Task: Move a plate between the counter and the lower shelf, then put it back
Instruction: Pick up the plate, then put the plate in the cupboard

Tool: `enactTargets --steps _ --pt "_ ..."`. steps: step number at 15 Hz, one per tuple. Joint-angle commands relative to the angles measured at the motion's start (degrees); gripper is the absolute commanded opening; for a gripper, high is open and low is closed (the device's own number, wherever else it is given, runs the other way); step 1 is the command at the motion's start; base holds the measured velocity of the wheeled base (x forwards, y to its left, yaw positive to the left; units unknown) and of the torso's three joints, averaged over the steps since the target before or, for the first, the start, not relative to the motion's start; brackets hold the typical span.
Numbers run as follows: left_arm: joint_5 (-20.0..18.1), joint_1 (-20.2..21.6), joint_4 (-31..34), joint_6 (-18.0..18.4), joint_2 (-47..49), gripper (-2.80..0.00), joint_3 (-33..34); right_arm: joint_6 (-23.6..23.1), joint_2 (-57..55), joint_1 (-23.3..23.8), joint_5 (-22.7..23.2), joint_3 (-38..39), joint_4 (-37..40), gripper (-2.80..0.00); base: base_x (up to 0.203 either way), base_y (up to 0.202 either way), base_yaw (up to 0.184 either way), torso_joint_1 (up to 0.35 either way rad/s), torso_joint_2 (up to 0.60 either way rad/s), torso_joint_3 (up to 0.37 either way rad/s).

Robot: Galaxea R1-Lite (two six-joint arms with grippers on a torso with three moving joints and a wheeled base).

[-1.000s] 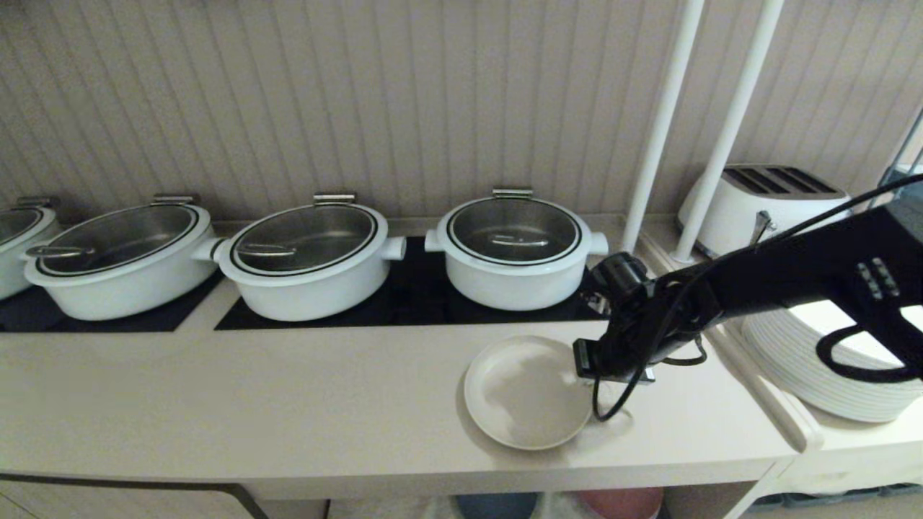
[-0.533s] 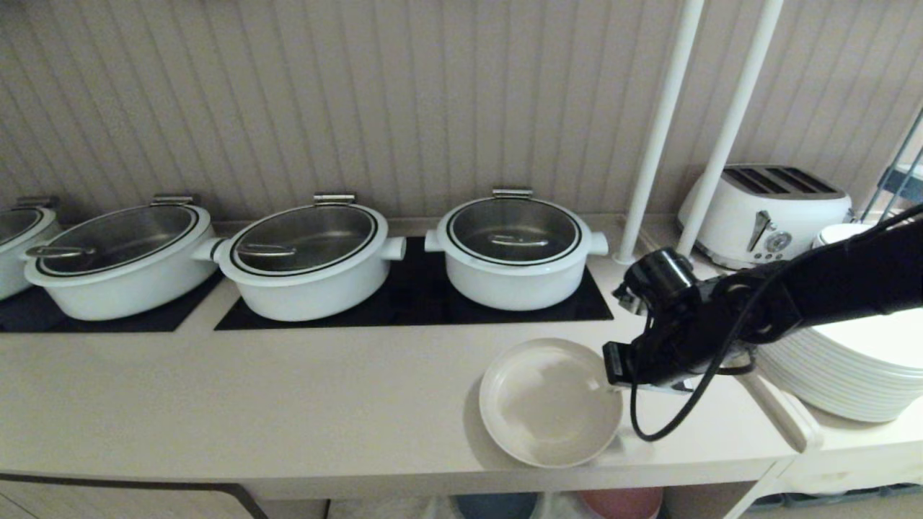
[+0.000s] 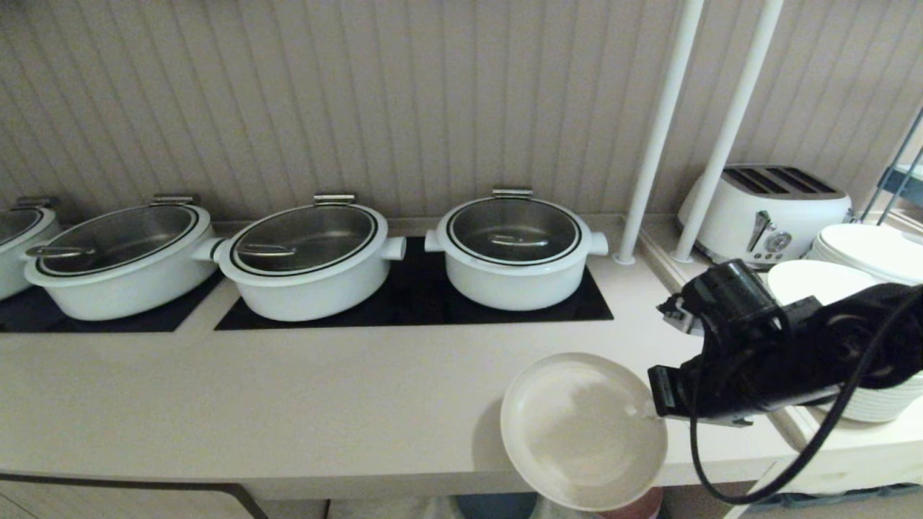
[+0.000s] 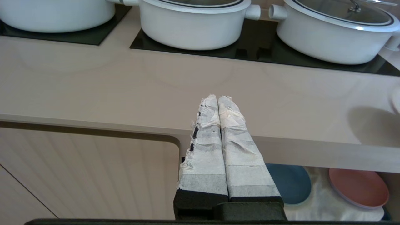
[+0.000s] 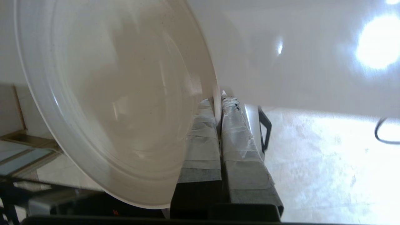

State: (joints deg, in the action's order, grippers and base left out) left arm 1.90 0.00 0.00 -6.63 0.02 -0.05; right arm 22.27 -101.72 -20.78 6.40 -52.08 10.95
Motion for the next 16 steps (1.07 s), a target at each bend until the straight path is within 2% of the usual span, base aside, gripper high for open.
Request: enactTargets --steps 1,11,14,16 --pt "0.03 0.0 0.0 -0.05 -0.02 -2.8 -0.04 0.14 5.65 0.75 0.06 4.83 -1.35 -2.8 0.0 0.0 0.0 0.0 0.0 0.0" --pt "0.03 0.0 0.0 -0.05 -0.02 -2.8 0.05 0.17 23.19 2.15 0.02 21.6 -3.66 -2.8 0.0 0.0 0.0 0.0 0.0 0.0" --pt "0.03 0.0 0.0 -0.05 -0.02 -2.8 -0.04 3.53 26.32 2.2 -0.26 25.23 -3.66 -2.8 0.0 0.0 0.0 0.0 0.0 0.0" --pt "0.03 0.0 0.0 -0.05 -0.02 -2.8 0.05 4.06 28.71 2.23 -0.33 27.6 -3.74 -2.8 0.0 0.0 0.0 0.0 0.0 0.0"
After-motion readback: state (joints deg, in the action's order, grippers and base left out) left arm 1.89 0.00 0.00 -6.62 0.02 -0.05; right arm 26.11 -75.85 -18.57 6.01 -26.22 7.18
